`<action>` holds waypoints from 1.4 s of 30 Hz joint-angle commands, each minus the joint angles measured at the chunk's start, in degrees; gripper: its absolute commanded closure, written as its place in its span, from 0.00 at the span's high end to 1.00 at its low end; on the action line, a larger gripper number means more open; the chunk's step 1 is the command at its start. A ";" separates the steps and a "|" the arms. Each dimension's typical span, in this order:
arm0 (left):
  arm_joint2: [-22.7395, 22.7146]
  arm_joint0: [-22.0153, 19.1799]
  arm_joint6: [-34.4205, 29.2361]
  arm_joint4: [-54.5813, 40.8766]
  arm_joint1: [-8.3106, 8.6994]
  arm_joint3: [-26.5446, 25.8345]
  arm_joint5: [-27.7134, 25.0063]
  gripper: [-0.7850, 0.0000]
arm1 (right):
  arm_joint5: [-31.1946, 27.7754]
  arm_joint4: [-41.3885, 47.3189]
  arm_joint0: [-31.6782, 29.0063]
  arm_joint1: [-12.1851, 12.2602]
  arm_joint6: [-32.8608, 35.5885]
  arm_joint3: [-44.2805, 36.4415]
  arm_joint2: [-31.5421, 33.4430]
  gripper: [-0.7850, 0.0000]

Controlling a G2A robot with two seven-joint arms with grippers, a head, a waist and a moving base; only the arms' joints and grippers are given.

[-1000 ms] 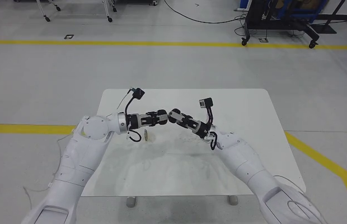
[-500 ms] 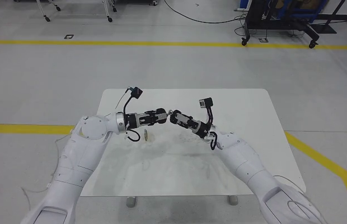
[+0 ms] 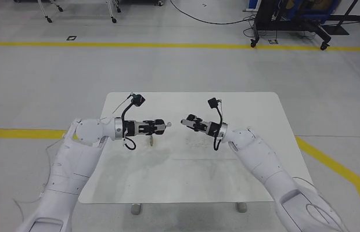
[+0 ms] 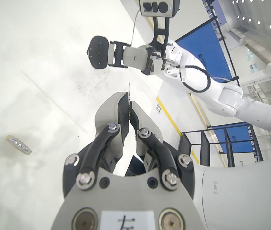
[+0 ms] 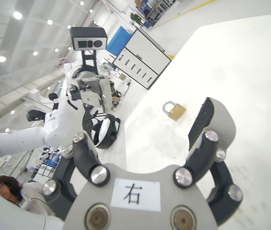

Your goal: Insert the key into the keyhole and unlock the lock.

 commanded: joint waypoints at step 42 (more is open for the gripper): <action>12.26 -6.92 -7.52 -3.05 -0.24 4.91 -0.99 0.00 | 3.33 11.75 -3.09 2.17 23.32 -9.76 -1.49 0.00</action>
